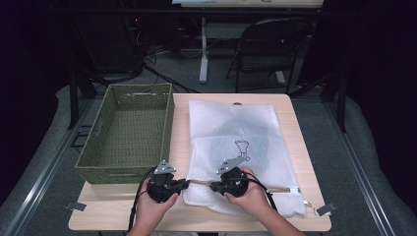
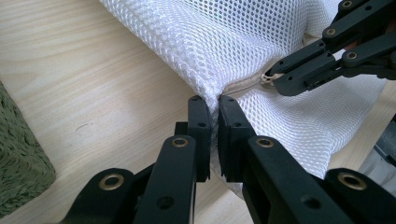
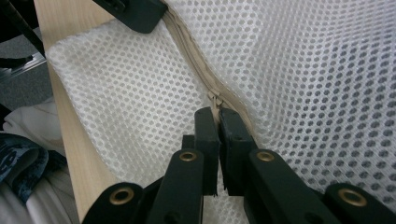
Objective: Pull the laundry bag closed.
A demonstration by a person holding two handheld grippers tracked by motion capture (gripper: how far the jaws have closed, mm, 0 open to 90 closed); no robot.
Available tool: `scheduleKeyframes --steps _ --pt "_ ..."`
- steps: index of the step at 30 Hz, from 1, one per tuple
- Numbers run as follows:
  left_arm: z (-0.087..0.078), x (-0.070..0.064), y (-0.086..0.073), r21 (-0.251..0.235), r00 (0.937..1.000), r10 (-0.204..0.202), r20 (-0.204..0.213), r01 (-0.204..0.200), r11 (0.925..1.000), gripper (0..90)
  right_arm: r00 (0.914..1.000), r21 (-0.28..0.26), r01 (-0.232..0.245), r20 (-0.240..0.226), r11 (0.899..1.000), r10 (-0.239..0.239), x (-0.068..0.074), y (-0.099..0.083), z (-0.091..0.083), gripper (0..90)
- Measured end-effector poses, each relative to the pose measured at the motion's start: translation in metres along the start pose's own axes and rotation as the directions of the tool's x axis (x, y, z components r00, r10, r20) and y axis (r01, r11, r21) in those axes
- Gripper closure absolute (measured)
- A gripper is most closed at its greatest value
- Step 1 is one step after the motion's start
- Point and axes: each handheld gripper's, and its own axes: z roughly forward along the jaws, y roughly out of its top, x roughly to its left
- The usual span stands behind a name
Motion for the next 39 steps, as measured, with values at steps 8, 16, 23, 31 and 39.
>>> scheduleKeyframes --steps 8,16,23,31,39 --pt "0.0 0.001 0.0 -0.001 1.0 -0.004 -0.001 0.004 1.0 85.4 0.9999 0.011 -0.008 0.011 1.0 0.008 -0.002 -0.005 -0.003 87.3" --pt "0.0 0.0 -0.001 -0.003 0.9999 -0.009 0.005 0.009 0.9999 85.4 0.9999 0.015 -0.007 0.013 1.0 0.007 -0.003 -0.007 -0.005 87.2" --pt "0.0 0.001 -0.001 0.0 1.0 -0.006 0.001 0.006 1.0 85.4 0.9998 0.022 -0.016 0.014 1.0 0.016 -0.006 -0.011 -0.006 87.3" --pt "-0.001 0.002 -0.001 0.002 0.9999 -0.003 -0.01 0.003 1.0 85.5 0.9996 0.023 -0.017 0.021 1.0 0.016 -0.007 -0.014 -0.007 87.3" --pt "-0.001 0.002 -0.001 0.005 0.9999 -0.005 -0.014 0.006 1.0 85.4 0.999 0.039 -0.026 0.038 0.999 0.024 -0.012 -0.021 -0.015 87.3"
